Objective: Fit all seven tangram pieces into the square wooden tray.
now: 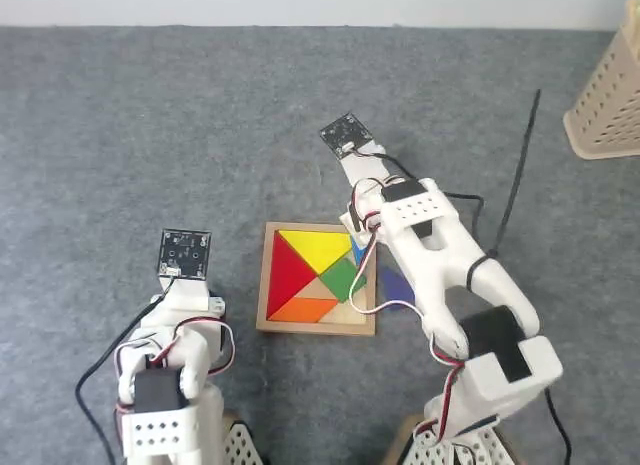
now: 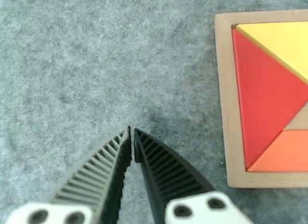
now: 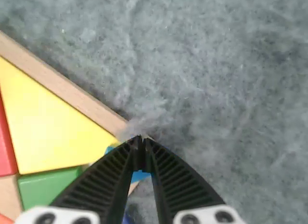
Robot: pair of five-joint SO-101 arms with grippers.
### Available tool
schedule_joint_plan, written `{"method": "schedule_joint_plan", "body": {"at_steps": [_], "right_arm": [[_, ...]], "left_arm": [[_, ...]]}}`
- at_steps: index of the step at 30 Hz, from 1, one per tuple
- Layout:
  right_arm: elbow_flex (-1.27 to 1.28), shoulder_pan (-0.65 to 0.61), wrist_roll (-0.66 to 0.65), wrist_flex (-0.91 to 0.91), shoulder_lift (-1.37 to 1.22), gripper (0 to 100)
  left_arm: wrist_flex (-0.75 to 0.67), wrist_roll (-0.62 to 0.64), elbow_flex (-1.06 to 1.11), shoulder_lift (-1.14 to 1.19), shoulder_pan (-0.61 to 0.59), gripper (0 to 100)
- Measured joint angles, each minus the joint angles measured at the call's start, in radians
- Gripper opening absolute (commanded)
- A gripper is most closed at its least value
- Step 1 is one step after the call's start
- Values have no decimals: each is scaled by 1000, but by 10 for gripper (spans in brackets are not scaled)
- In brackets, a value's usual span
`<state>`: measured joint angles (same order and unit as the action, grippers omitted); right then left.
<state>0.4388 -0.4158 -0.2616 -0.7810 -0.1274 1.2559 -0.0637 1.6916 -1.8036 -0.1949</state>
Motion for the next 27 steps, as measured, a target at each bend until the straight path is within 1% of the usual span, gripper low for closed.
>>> {"method": "schedule_joint_plan", "body": {"at_steps": [6, 14, 19, 24, 27], "right_arm": [[-2, -31, 0, -3, -2, 6], [-2, -89, -15, -55, -2, 6], [-2, -94, -18, -95, -2, 6], [-2, -98, -21, -98, 0, 6], [-2, -98, -15, -106, 52, 6]], "left_arm": [[0, 0, 0, 0, 0, 12], [0, 0, 0, 0, 0, 12], [0, 0, 0, 0, 0, 12], [0, 0, 0, 0, 0, 12], [0, 0, 0, 0, 0, 12]]}}
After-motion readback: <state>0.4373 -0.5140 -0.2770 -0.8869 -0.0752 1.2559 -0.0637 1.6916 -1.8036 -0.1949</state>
